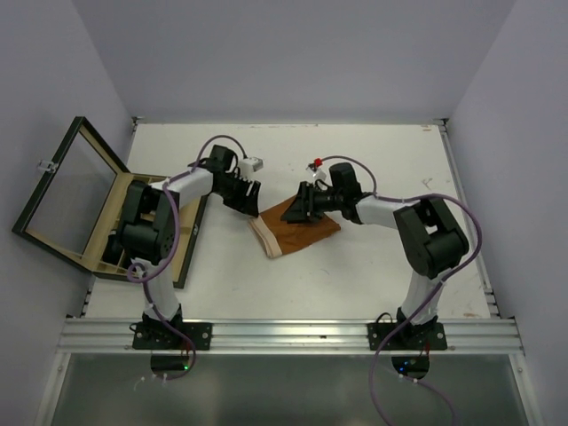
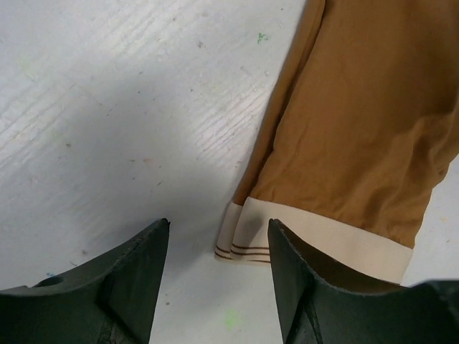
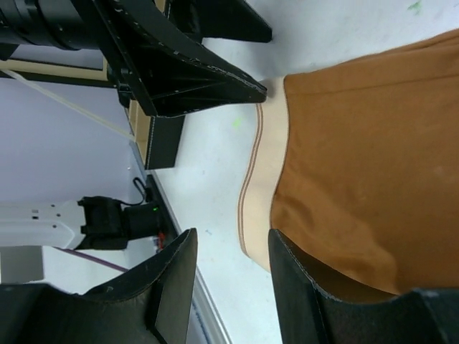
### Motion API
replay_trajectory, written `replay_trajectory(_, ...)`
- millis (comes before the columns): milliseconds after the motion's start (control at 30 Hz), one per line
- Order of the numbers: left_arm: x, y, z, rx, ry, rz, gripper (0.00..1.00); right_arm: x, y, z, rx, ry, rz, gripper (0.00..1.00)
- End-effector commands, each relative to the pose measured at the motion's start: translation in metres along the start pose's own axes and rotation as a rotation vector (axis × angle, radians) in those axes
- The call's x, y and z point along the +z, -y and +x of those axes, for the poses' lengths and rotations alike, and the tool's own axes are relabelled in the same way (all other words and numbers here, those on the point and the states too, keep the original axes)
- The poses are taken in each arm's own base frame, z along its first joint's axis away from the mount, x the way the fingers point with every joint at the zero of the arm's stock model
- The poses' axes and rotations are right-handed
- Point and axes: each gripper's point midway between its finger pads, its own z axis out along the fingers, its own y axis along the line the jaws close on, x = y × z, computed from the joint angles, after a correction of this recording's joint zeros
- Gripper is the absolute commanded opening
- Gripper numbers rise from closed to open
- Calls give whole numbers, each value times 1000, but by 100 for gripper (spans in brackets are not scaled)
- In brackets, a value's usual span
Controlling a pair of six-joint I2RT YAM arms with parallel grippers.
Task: Roll the underwear
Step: Fold the underwear
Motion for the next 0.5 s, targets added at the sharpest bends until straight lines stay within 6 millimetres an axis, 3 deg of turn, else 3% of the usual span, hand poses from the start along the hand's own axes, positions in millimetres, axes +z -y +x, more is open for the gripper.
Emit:
replay_trajectory(0,-11,7,16,-25,-41,9,61,13,-13,4,71,-19,-36,48)
replay_trajectory(200,-8,0,31,-92,-73,11,54,41,-23,-2,74,-2,-56,47)
replay_trajectory(433,1,-4,52,-154,-133,30,49,78,9,7,99,-10,34,41)
replay_trajectory(467,2,-4,54,-158,-142,34,49,81,21,15,127,-33,73,40)
